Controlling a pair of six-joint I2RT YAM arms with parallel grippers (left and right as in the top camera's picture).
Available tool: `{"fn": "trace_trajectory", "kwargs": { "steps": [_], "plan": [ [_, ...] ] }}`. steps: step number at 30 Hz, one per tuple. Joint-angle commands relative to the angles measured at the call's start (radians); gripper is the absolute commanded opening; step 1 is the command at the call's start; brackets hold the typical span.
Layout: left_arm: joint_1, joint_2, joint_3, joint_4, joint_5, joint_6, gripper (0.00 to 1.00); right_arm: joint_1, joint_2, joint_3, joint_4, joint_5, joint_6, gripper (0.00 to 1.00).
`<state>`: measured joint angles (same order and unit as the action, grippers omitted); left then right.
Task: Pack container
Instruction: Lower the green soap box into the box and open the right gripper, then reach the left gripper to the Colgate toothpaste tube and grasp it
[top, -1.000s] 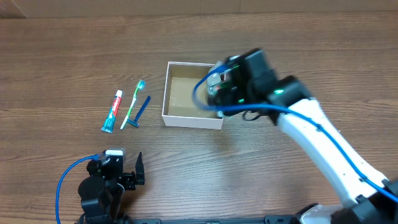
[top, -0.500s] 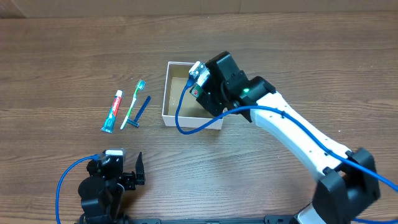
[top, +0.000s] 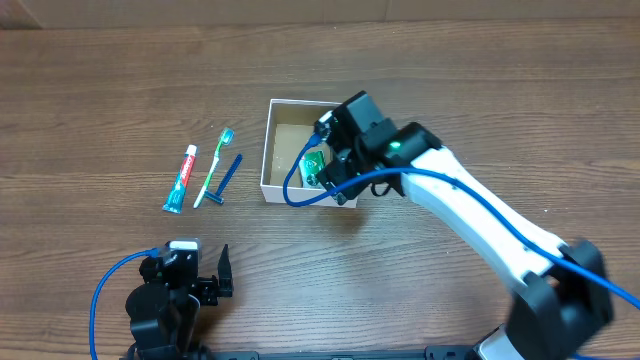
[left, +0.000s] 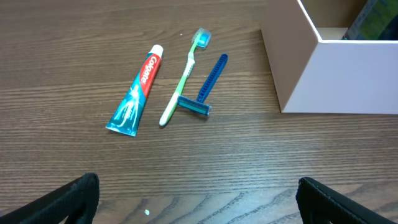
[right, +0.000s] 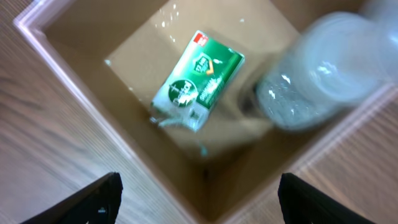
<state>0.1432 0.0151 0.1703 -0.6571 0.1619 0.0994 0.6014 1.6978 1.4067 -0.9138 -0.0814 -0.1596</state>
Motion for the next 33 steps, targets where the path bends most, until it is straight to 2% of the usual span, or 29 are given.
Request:
{"fn": "trace_trajectory", "kwargs": {
  "steps": [1, 2, 6, 10, 11, 12, 14, 16, 18, 20, 23, 26, 29, 33],
  "plan": [
    [-0.006, -0.011, -0.01, 0.004, 0.014, -0.021, 1.0, -0.058, -0.235, 0.048, -0.07, -0.005, 0.272, 0.95],
    [-0.006, -0.011, -0.01, 0.004, 0.014, -0.021, 1.0, -0.086, -0.272, 0.048, -0.088, -0.002, 0.316, 1.0],
    [-0.006, -0.011, -0.01, 0.004, 0.014, -0.021, 1.0, -0.309, -0.397, 0.048, -0.177, 0.027, 0.54, 1.0],
    [-0.006, -0.011, -0.01, 0.059, -0.067, 0.037, 1.0, -0.574, -0.396, 0.045, -0.257, -0.005, 0.609, 1.0],
    [-0.006, -0.011, -0.01, 0.093, -0.035, 0.013, 1.0, -0.611, -0.389, 0.045, -0.264, -0.016, 0.609, 1.0],
    [-0.006, -0.011, -0.01, 0.11, 0.09, -0.08, 1.0, -0.655, -0.38, 0.045, -0.273, -0.021, 0.609, 1.0],
    [-0.006, -0.011, -0.01, 0.163, 0.16, -0.107, 1.0, -0.688, -0.37, 0.045, -0.279, -0.021, 0.609, 1.0],
    [-0.006, -0.011, -0.008, 0.276, 0.291, -0.174, 1.0, -0.7, -0.362, 0.045, -0.278, -0.021, 0.608, 1.0],
    [-0.006, -0.004, 0.021, 0.294, 0.243, -0.245, 1.0, -0.7, -0.361, 0.045, -0.278, -0.021, 0.608, 1.0],
    [-0.006, 0.039, 0.072, 0.287, 0.186, -0.256, 1.0, -0.7, -0.361, 0.045, -0.278, -0.021, 0.608, 1.0],
    [-0.006, 0.2, 0.2, 0.288, 0.161, -0.244, 1.0, -0.7, -0.361, 0.045, -0.278, -0.021, 0.608, 1.0],
    [-0.004, 0.501, 0.421, 0.226, 0.088, -0.138, 1.0, -0.7, -0.361, 0.045, -0.278, -0.021, 0.608, 1.0],
    [0.024, 0.852, 0.682, 0.089, 0.045, -0.008, 1.0, -0.7, -0.361, 0.045, -0.278, -0.021, 0.608, 1.0],
    [0.06, 1.182, 0.96, -0.11, 0.064, 0.068, 1.0, -0.7, -0.361, 0.045, -0.278, -0.021, 0.608, 1.0]
  ]
}}
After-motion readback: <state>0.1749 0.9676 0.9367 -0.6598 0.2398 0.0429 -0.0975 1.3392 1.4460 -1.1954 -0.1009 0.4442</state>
